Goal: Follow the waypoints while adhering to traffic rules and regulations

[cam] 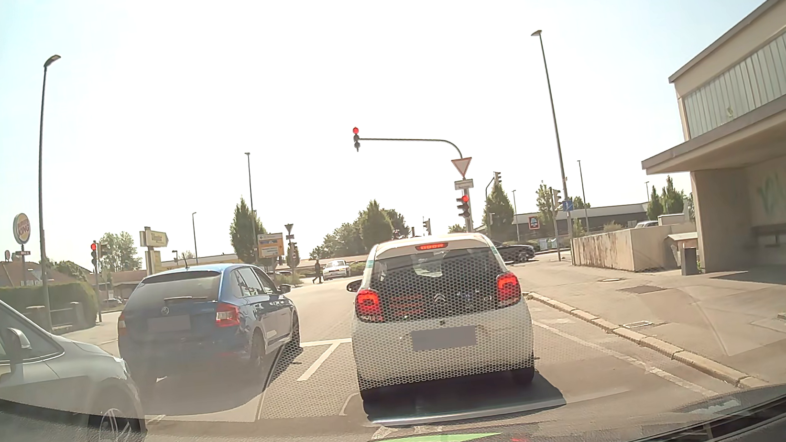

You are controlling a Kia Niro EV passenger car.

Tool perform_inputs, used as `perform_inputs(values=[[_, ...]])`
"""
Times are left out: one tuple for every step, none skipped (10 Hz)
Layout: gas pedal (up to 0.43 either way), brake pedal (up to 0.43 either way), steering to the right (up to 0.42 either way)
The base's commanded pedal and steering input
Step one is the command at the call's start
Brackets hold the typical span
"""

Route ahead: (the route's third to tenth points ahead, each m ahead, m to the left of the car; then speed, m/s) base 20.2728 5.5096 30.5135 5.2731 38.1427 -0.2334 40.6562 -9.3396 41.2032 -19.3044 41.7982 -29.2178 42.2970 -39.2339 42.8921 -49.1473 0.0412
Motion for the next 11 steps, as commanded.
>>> perform_inputs(values=[[0.000, 0.244, 0.010], [0.000, 0.244, 0.009], [0.000, 0.244, 0.010], [0.000, 0.244, 0.013], [0.000, 0.238, 0.016], [0.000, 0.238, 0.022], [0.000, 0.244, 0.026], [0.000, 0.244, 0.026], [0.000, 0.250, 0.026], [0.000, 0.244, 0.026], [0.000, 0.250, 0.026]])
